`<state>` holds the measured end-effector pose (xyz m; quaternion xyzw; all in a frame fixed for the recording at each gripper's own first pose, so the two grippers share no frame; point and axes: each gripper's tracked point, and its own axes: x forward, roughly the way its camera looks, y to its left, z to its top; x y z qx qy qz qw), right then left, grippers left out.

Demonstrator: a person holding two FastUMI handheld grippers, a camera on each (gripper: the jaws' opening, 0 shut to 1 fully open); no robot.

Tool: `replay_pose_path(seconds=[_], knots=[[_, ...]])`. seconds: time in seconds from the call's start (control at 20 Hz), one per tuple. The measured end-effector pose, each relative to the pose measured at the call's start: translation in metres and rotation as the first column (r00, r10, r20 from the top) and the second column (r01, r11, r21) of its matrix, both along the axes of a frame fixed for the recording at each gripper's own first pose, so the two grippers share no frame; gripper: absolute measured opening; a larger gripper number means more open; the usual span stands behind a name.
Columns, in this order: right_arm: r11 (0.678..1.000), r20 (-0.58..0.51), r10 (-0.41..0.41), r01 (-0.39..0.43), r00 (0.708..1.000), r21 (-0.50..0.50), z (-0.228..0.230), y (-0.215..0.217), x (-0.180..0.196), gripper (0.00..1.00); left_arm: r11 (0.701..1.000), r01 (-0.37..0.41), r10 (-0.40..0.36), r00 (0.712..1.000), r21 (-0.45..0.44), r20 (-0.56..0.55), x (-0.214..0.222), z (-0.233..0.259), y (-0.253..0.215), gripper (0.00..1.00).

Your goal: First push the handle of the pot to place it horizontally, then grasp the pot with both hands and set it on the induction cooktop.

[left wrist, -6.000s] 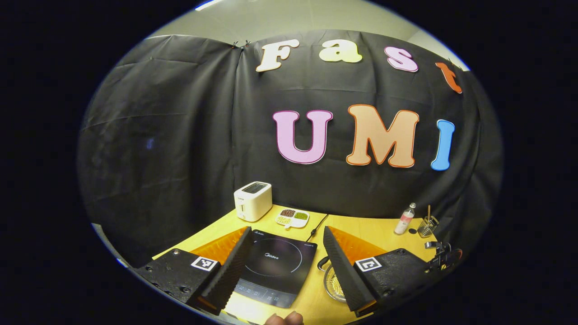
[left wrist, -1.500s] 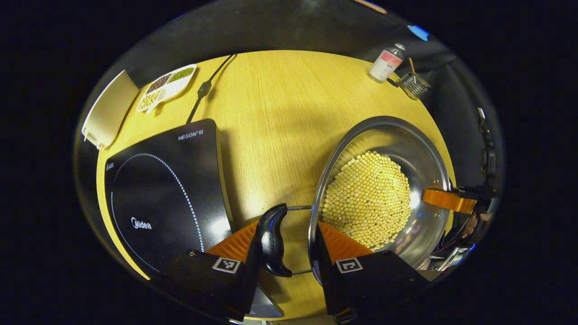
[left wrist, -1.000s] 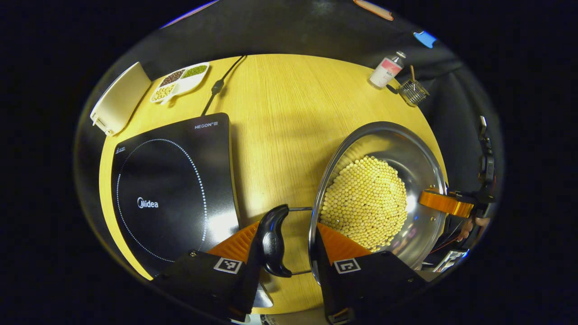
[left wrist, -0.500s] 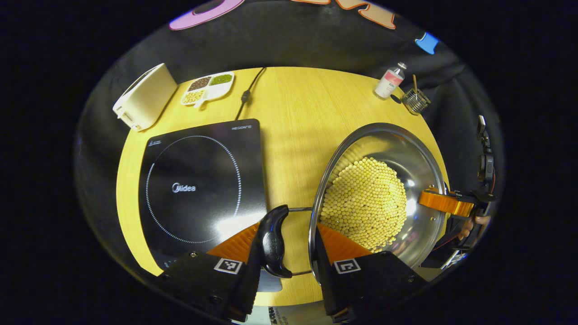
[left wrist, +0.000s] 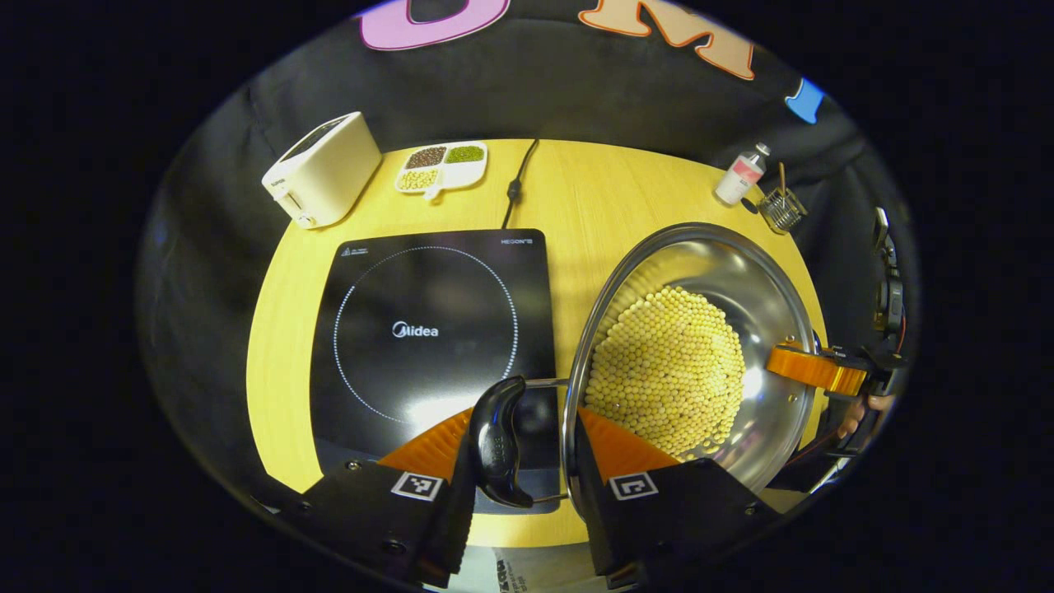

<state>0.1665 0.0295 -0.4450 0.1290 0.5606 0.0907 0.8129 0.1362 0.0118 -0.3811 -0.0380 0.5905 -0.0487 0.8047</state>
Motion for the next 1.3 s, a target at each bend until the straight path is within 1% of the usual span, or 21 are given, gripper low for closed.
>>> replay_pose_path(seconds=[0.2,0.3,0.35,0.4,0.55,0.7,0.75,0.8,0.85,0.9,0.95,1.0,1.1,1.15,1.3], knots=[[0.999,0.004,-0.002,0.002,1.000,-0.033,0.002,0.031,0.007,0.58,1.000,0.006,-0.006,1.000,-0.029,0.007,0.008,-0.009,0.032,0.59],[0.998,0.000,-0.018,0.018,1.000,-0.057,-0.001,0.050,0.010,0.58,0.998,0.017,-0.017,1.000,-0.053,0.002,0.012,-0.017,0.051,0.59],[0.997,-0.008,-0.029,0.028,1.000,-0.071,-0.002,0.060,0.009,0.58,0.997,0.028,-0.028,1.000,-0.065,-0.002,0.014,-0.022,0.061,0.60],[0.996,-0.015,-0.039,0.037,0.999,-0.085,-0.003,0.070,0.007,0.58,0.996,0.038,-0.039,0.999,-0.078,-0.008,0.016,-0.027,0.071,0.59],[0.990,-0.032,-0.069,0.064,0.997,-0.125,-0.006,0.103,0.003,0.58,0.990,0.073,-0.075,0.997,-0.119,-0.016,0.025,-0.041,0.102,0.60],[0.982,-0.029,-0.092,0.086,0.995,-0.168,-0.009,0.132,0.008,0.58,0.984,0.099,-0.102,0.995,-0.151,-0.014,0.033,-0.055,0.134,0.59],[0.980,-0.036,-0.100,0.092,0.994,-0.176,-0.010,0.143,0.010,0.51,0.983,0.102,-0.106,0.994,-0.156,-0.020,0.035,-0.059,0.145,0.60],[0.979,-0.045,-0.103,0.094,0.994,-0.182,-0.012,0.153,0.010,0.51,0.982,0.104,-0.109,0.994,-0.160,-0.023,0.037,-0.061,0.155,0.59],[0.978,-0.052,-0.106,0.095,0.993,-0.187,-0.014,0.164,0.012,0.51,0.981,0.111,-0.115,0.993,-0.160,-0.020,0.040,-0.064,0.163,0.59],[0.976,-0.057,-0.111,0.098,0.992,-0.194,-0.013,0.171,0.014,0.58,0.980,0.118,-0.122,0.992,-0.158,-0.014,0.043,-0.065,0.170,0.59],[0.975,-0.054,-0.120,0.107,0.991,-0.195,-0.012,0.177,0.018,0.58,0.980,0.130,-0.129,0.992,-0.152,0.010,0.050,-0.065,0.175,0.59],[0.973,-0.054,-0.126,0.113,0.991,-0.202,-0.014,0.187,0.019,0.51,0.979,0.143,-0.142,0.990,-0.143,0.014,0.054,-0.067,0.180,0.59],[0.970,-0.057,-0.135,0.120,0.989,-0.210,-0.015,0.193,0.020,0.51,0.978,0.160,-0.158,0.987,-0.135,0.026,0.065,-0.069,0.190,0.59],[0.969,-0.058,-0.140,0.125,0.988,-0.212,-0.016,0.196,0.023,0.58,0.977,0.166,-0.163,0.986,-0.133,0.036,0.067,-0.068,0.192,0.58],[0.970,-0.069,-0.147,0.131,0.987,-0.202,-0.024,0.215,0.031,0.58,0.978,0.182,-0.175,0.982,-0.103,0.072,0.076,-0.068,0.207,0.58]])
